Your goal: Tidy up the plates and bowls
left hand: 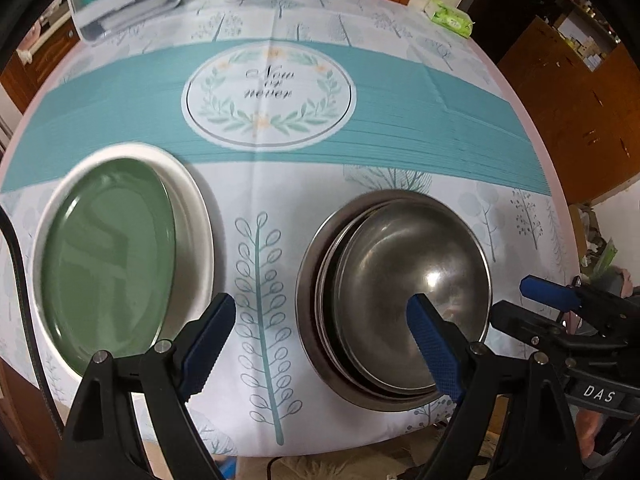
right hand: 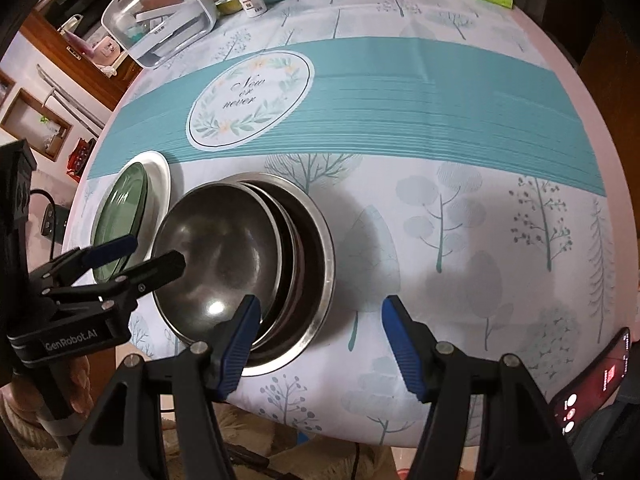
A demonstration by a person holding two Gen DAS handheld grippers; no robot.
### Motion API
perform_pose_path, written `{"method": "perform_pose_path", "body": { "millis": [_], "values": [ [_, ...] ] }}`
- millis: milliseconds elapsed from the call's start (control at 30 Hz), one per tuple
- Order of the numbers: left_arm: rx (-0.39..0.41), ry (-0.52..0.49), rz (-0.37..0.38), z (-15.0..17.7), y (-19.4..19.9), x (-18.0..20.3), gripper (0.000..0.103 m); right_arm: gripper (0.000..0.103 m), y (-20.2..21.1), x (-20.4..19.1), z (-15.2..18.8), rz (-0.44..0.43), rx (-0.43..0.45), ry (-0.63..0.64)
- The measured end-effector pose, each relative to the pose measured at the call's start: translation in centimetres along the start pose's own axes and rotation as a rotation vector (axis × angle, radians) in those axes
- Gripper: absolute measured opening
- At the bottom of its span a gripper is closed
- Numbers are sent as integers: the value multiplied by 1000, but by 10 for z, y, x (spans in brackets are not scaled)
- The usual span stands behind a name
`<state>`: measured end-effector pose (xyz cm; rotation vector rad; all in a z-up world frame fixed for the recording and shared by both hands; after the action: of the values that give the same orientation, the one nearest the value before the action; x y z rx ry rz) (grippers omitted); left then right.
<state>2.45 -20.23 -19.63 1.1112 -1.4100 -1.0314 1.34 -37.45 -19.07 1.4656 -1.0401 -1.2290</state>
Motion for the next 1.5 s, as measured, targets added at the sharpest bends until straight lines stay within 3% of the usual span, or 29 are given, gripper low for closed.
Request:
{"method": "perform_pose_path", "body": {
  "millis": [367, 533, 667, 800, 933, 1233, 1500],
  "values": [
    [-54, 44, 104, -3, -19, -12, 82, 64, -12, 0, -5, -33, -32, -1],
    [-87, 62, 144, -5, -28, -16, 66, 61, -14, 4, -6, -70, -43, -17],
    [-114, 79, 159, -6, -36, -17, 63, 47, -17, 5, -7, -92, -62, -23],
    [-129, 77, 169, -7, -40, -16, 54, 31, -20, 7, -8, -120, -86, -30],
    [-144, 71, 185, -7, -42, -12, 44, 29, -20, 4, -7, -117, -91, -24],
    [-142, 70, 142, -3, -40, -9, 41, 29, -21, 4, -6, -136, -107, -32],
    [-87, 67, 111, 9, -19, -5, 41, 29, -8, -3, -2, -139, -78, 9]
  ]
}}
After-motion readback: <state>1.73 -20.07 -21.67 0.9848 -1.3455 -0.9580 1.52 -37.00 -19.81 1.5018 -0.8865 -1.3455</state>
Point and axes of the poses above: each gripper's, at about its wrist camera, not at the fingertips, and y roughly against the way its jaws point, x to its right, z to its underside, the point moved 1 cm from there along -y, roughly the way its jaws point, and after that the axes turned 11 degrees about -x, right-handed, at the moved point
